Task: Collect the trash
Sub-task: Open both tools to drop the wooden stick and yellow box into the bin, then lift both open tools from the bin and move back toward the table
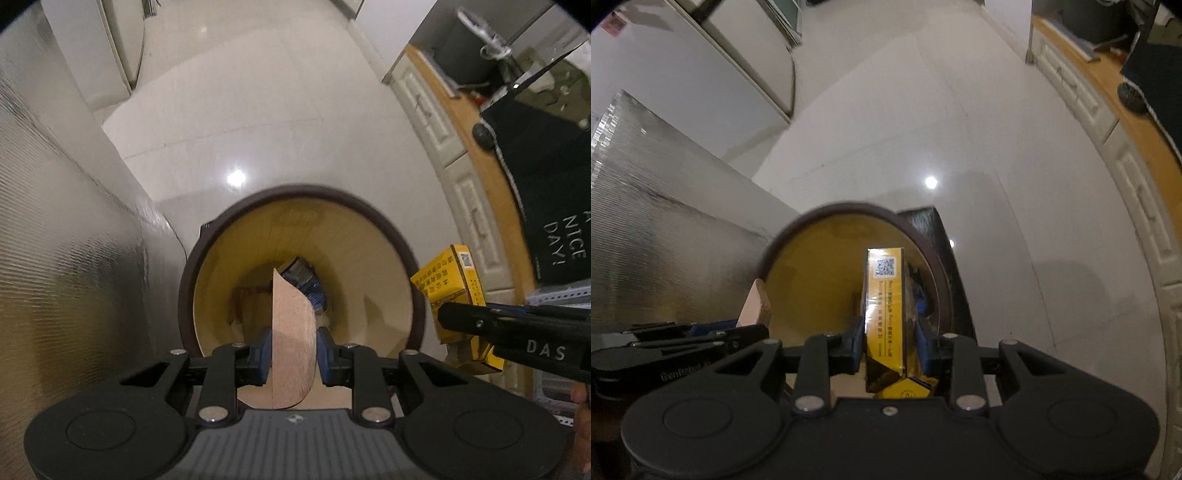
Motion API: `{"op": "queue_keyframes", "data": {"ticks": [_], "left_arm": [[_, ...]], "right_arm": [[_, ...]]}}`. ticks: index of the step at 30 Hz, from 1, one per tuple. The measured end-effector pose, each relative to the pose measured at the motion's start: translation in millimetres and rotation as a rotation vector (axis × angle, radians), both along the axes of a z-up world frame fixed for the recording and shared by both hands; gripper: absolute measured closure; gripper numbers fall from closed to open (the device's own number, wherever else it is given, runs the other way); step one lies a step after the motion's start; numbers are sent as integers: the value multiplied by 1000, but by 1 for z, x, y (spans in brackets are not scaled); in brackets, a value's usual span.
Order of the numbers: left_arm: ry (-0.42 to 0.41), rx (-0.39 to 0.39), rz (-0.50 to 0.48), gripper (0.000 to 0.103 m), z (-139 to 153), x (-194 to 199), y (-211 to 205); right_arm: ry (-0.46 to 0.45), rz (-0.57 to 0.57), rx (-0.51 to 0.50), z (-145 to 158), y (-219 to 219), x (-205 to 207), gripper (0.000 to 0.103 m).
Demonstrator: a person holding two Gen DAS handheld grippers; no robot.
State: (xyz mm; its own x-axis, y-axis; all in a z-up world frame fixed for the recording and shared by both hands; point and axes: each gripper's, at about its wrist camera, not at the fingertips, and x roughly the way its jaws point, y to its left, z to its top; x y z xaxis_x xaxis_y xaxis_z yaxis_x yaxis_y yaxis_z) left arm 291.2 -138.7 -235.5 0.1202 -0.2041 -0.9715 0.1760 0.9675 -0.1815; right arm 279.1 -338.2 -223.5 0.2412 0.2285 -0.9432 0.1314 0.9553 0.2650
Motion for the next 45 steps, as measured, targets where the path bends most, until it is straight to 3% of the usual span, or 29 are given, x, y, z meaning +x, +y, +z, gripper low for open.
{"op": "queue_keyframes", "data": {"ticks": [7,14,17,23,28,30,32,45], "left_arm": [[42,17,14,77,-40,5,-1],[65,21,32,77,-61,2,-1],[74,24,38,77,-68,-1,-1],[78,42,47,77,-80,-1,-1],[56,55,22,76,-79,6,-5],[46,53,14,72,-78,8,-7],[37,62,9,62,-77,11,-7],[50,79,15,51,-55,2,5]], "right_arm": [[62,52,-6,-41,18,17,72],[27,116,-42,-64,32,36,68],[-2,90,-39,-69,29,43,50],[15,80,0,-75,21,41,44],[36,72,19,-81,13,36,44],[38,70,27,-80,12,34,43],[38,72,32,-80,10,33,43],[36,133,35,-61,10,19,32]]}}
